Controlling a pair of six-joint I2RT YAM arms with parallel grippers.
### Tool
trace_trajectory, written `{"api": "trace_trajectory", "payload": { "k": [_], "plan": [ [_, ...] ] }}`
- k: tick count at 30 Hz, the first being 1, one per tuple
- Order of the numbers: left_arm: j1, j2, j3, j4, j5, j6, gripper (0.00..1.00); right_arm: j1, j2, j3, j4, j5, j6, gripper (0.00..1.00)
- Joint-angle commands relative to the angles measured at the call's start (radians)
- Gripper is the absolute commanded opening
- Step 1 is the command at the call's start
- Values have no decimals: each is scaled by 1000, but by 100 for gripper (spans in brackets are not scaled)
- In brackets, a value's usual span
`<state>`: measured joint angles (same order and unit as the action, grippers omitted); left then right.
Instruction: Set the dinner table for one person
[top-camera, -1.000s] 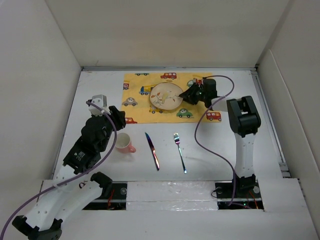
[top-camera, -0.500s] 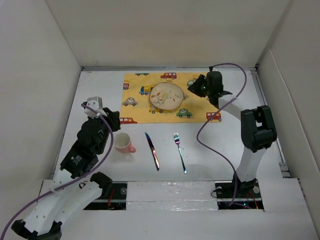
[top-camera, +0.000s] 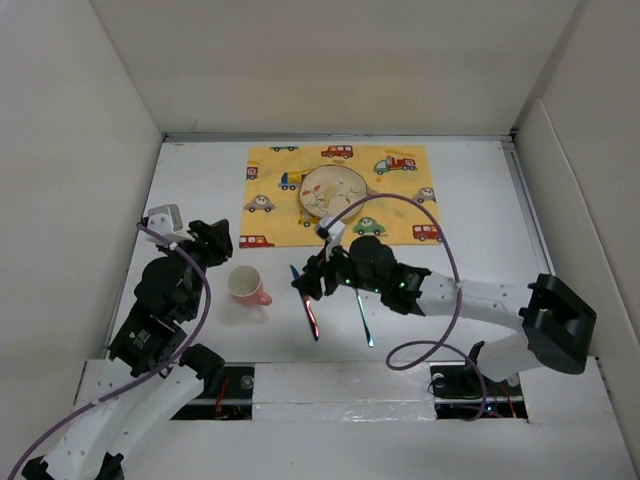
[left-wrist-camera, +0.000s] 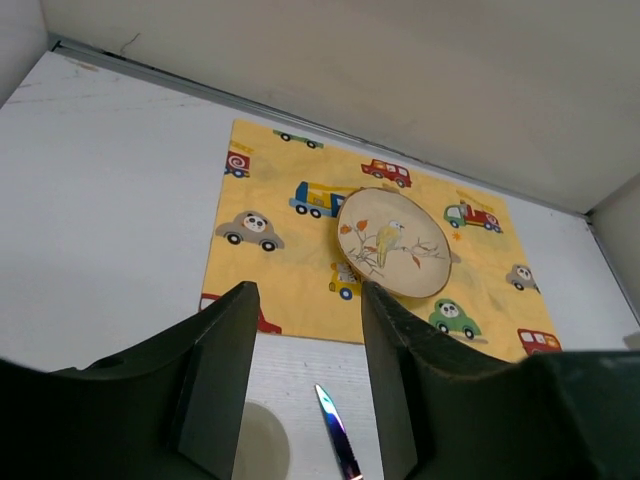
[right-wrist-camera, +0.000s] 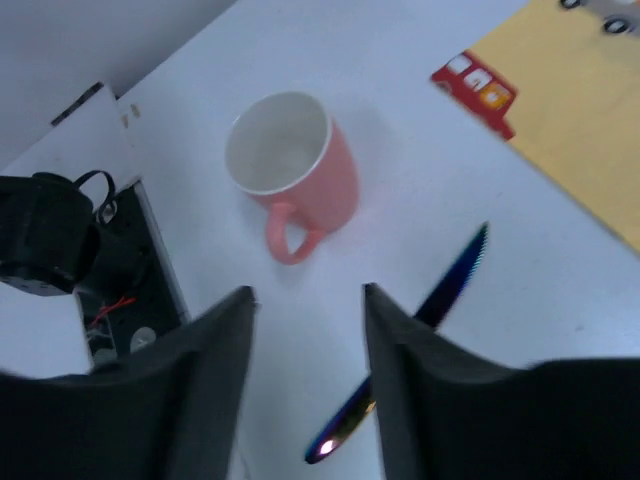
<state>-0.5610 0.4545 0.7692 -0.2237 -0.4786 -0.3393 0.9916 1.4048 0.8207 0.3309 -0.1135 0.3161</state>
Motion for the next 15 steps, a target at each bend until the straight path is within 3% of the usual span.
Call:
{"api": "trace_trajectory", "payload": {
  "k": [1,3,15],
  "plan": [
    [3,23,-5,49,-2,11,43,83,61,41,32,46,-86,61],
    [3,29,-5,50,-12,11,43,113,144,75,13,60,-95,67],
    [3,32,-5,46,-11,13,44,220,417,314,-39,170,-100,65]
  ]
}}
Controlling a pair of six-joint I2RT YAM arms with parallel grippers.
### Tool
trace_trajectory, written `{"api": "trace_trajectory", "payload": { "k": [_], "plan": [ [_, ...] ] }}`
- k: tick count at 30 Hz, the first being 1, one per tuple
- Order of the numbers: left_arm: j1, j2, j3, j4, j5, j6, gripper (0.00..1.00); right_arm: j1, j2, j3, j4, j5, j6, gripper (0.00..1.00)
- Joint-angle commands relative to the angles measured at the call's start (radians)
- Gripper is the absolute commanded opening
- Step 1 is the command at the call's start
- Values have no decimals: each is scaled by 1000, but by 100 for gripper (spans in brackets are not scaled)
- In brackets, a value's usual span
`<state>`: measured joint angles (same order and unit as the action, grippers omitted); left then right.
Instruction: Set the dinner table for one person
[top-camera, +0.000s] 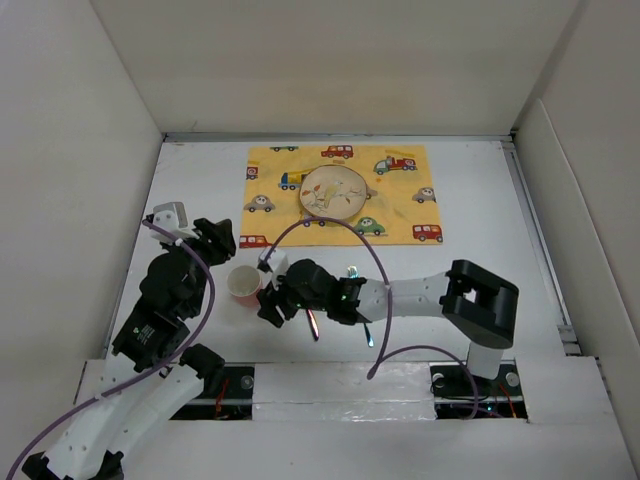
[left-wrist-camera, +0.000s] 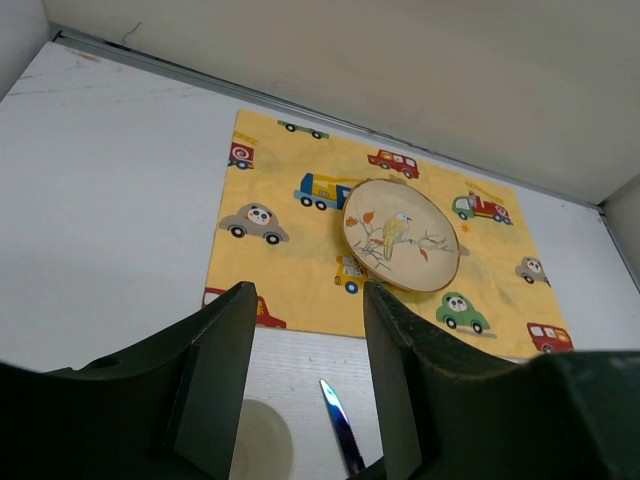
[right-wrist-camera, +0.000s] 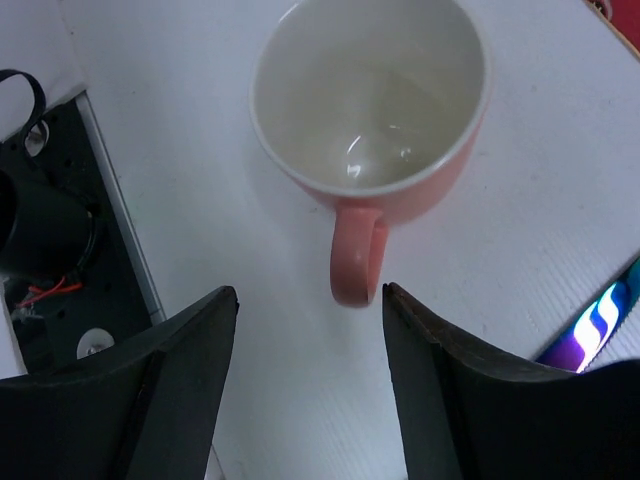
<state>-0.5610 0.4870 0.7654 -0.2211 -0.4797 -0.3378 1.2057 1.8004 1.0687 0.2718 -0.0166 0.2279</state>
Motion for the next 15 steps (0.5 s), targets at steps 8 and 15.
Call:
{"api": "trace_trajectory", "payload": {
  "k": [8,15],
  "plan": [
    [3,-16,-3,39,9,11,44,34,145,154,50,221,18,9],
    [3,-31,-3,39,12,10,44,2,-28,161,75,262,48,0]
  ]
}}
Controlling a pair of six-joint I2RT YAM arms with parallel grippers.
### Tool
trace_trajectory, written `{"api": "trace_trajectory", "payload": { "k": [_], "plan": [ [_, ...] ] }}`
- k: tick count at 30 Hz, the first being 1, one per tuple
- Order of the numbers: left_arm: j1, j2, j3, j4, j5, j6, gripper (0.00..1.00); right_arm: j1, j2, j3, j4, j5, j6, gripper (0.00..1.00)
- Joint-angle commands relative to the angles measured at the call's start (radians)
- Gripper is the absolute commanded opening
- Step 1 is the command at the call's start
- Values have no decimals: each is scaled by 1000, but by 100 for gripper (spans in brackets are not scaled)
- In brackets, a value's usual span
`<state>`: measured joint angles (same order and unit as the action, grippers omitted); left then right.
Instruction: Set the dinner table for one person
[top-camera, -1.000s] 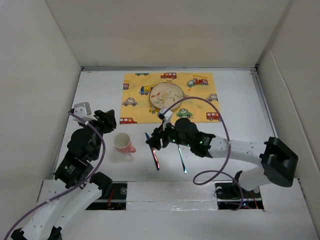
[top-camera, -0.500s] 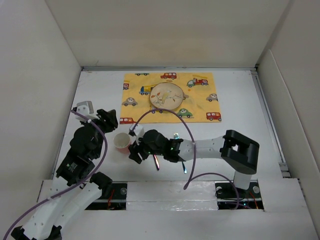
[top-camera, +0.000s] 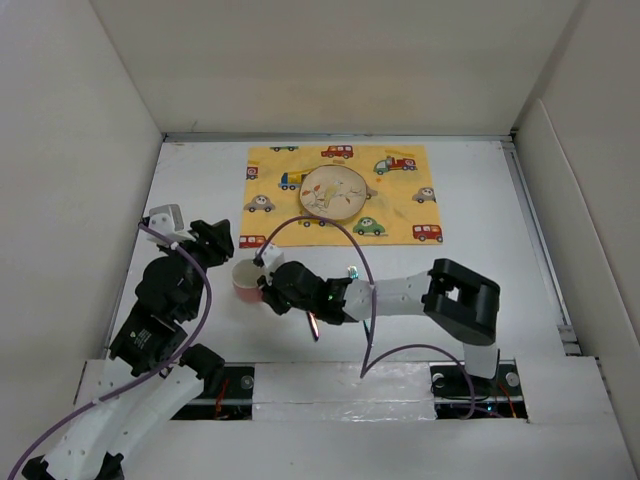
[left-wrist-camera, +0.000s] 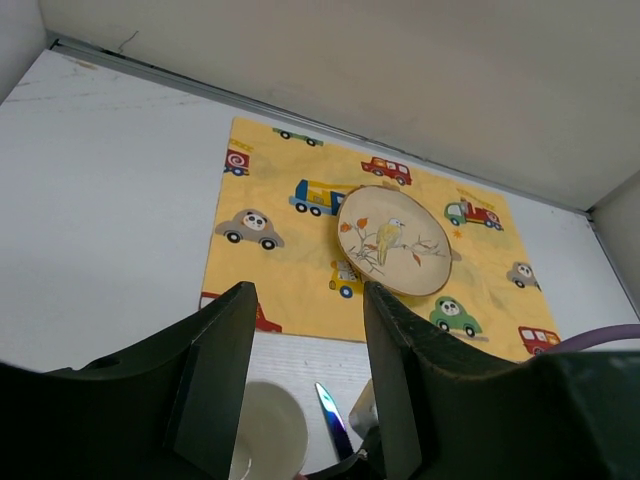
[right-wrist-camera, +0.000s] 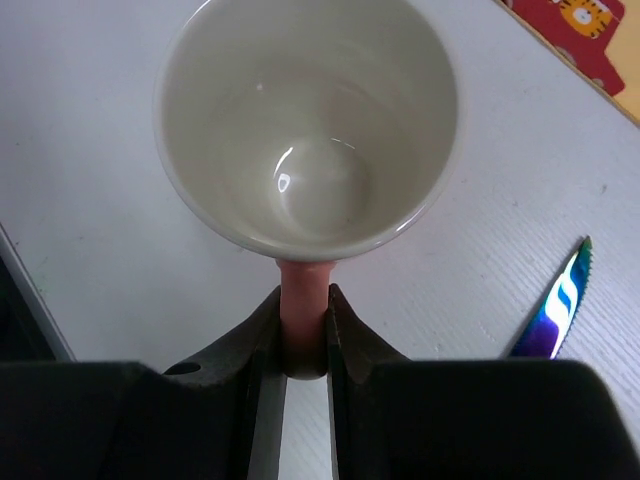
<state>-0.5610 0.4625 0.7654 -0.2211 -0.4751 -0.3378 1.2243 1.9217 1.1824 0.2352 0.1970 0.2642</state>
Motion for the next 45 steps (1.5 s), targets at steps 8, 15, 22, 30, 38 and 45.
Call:
{"api": "trace_trajectory", "payload": {
  "k": [8,15,22,30,38,45],
  "plan": [
    [3,-7,-5,37,3,8,48,-296,-294,79,75,113,-36,0],
    [3,4,-3,37,24,13,60,-693,-236,127,22,142,-48,0],
    [3,1,-2,31,36,14,60,-1014,35,377,-68,32,9,0],
    [3,-2,-3,34,33,17,61,-1057,266,684,-273,-7,-11,0],
    [3,5,-2,42,30,20,62,-1057,306,750,-326,10,-11,0],
    [3,10,-3,40,39,19,62,-1048,287,714,-367,28,1,0]
  ]
}}
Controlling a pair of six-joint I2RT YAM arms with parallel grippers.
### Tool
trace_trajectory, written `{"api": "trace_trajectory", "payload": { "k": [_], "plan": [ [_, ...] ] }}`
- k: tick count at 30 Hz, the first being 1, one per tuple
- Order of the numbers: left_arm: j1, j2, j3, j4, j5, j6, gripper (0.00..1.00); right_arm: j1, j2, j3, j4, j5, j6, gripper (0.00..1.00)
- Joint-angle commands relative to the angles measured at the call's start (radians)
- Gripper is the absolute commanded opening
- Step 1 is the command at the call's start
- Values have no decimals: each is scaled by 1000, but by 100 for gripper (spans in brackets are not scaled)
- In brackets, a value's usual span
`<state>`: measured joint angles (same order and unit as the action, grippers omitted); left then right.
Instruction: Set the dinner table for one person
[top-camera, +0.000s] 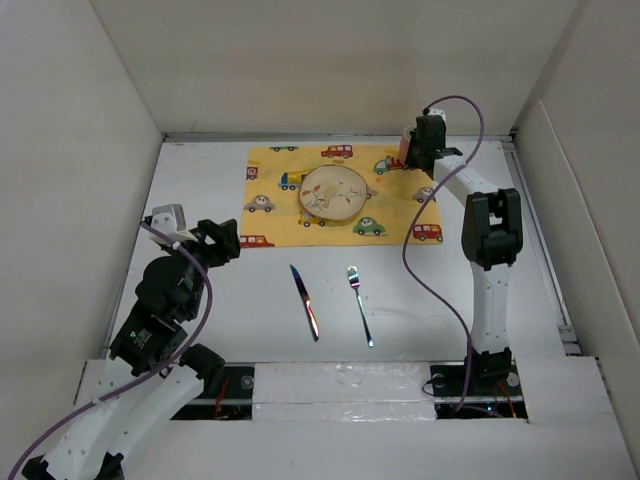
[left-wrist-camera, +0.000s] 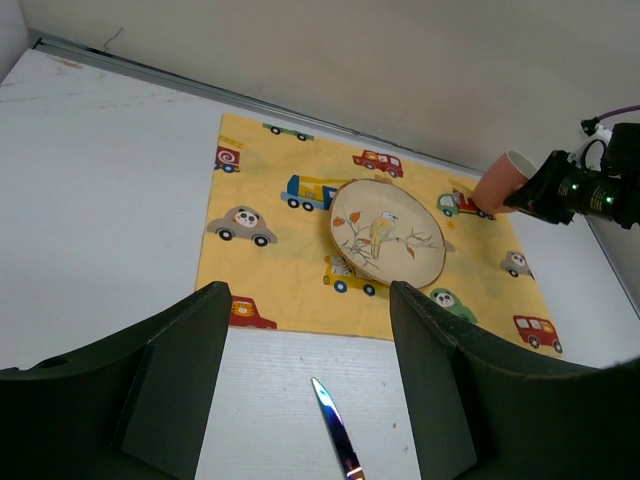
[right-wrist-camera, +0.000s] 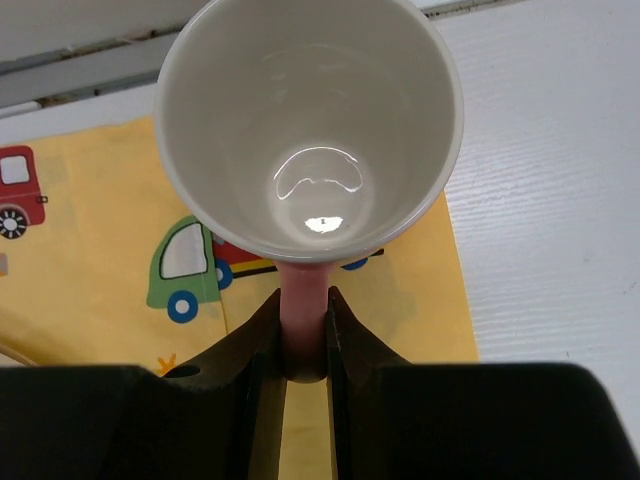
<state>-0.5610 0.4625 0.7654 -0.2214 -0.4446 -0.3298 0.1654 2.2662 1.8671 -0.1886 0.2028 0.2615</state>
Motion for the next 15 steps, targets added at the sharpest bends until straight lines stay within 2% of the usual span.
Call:
{"api": "trace_trajectory", "payload": {
  "k": [1,4,5,7,8,10,14,15],
  "plan": [
    [3,10,-2,39,15,11,62,11,-51,47,38,29,2,0],
    [3,8,-3,42,12,11,62,11,-50,52,-2,53,1,5],
    [3,8,-3,40,14,11,62,11,-50,52,-11,56,1,15],
    [3,8,-3,36,18,9,62,11,-53,55,-31,63,1,27],
    [3,4,-3,37,20,9,62,11,-59,41,-37,66,1,39],
    [3,4,-5,42,12,9,62,11,-92,8,-17,67,7,51],
    [3,8,-3,39,20,9,62,11,-173,-37,-6,43,13,65],
    [3,11,-3,42,18,11,62,11,-197,-61,-5,46,10,66]
  ]
}}
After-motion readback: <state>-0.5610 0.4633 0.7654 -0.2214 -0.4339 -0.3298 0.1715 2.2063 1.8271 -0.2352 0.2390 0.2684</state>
